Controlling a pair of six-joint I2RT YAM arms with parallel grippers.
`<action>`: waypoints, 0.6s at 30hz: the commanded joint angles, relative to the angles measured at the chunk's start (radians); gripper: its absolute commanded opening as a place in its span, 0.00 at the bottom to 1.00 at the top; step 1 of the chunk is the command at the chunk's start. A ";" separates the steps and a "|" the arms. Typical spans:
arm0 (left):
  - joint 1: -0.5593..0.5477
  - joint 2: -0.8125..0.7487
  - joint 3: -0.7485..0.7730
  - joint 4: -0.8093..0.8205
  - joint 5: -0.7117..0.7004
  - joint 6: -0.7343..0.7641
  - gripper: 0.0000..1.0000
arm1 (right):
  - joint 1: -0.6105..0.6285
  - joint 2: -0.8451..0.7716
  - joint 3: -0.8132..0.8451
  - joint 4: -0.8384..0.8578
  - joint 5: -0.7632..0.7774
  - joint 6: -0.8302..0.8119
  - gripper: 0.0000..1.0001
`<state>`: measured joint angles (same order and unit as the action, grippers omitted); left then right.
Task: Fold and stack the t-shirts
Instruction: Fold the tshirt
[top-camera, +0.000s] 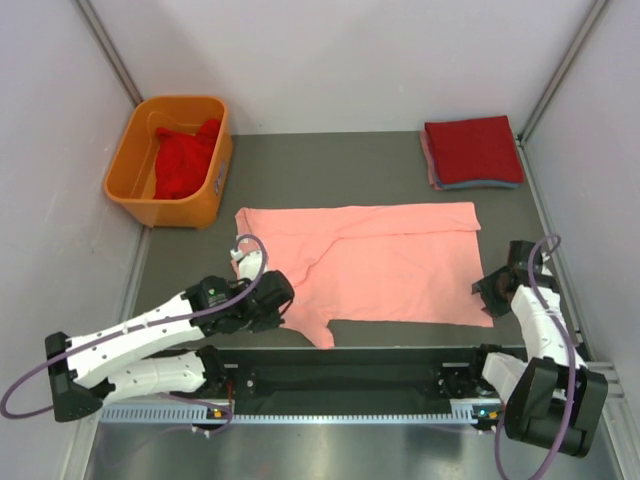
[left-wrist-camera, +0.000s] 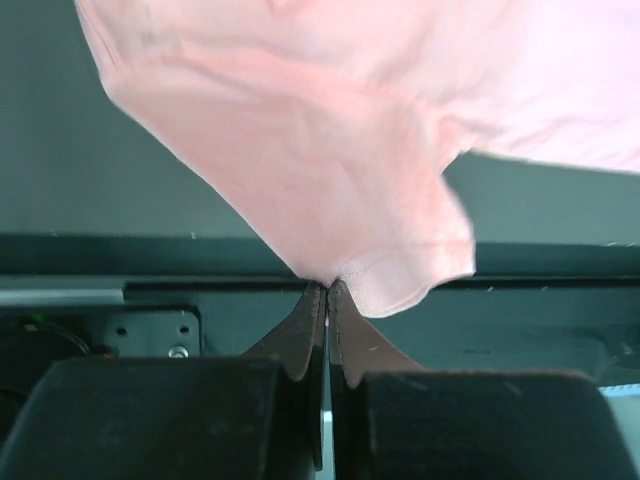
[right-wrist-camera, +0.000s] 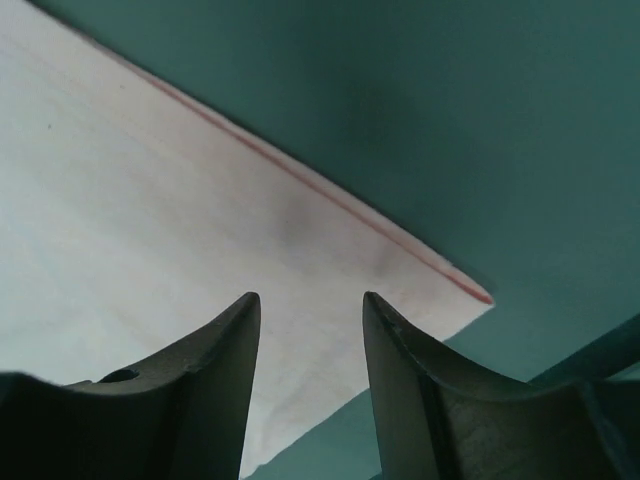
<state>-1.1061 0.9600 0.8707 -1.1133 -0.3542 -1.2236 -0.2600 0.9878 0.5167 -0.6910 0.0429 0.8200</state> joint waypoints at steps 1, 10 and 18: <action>0.048 -0.038 0.065 0.015 -0.098 0.134 0.00 | -0.039 -0.050 0.003 -0.067 0.064 0.025 0.46; 0.121 -0.049 0.080 0.113 -0.091 0.308 0.00 | -0.074 -0.028 -0.035 -0.101 0.058 0.031 0.42; 0.144 -0.061 0.056 0.161 -0.071 0.338 0.00 | -0.074 0.018 -0.079 -0.039 0.061 0.039 0.42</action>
<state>-0.9676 0.9234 0.9203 -1.0142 -0.4183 -0.9173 -0.3241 0.9695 0.4595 -0.7658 0.0891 0.8478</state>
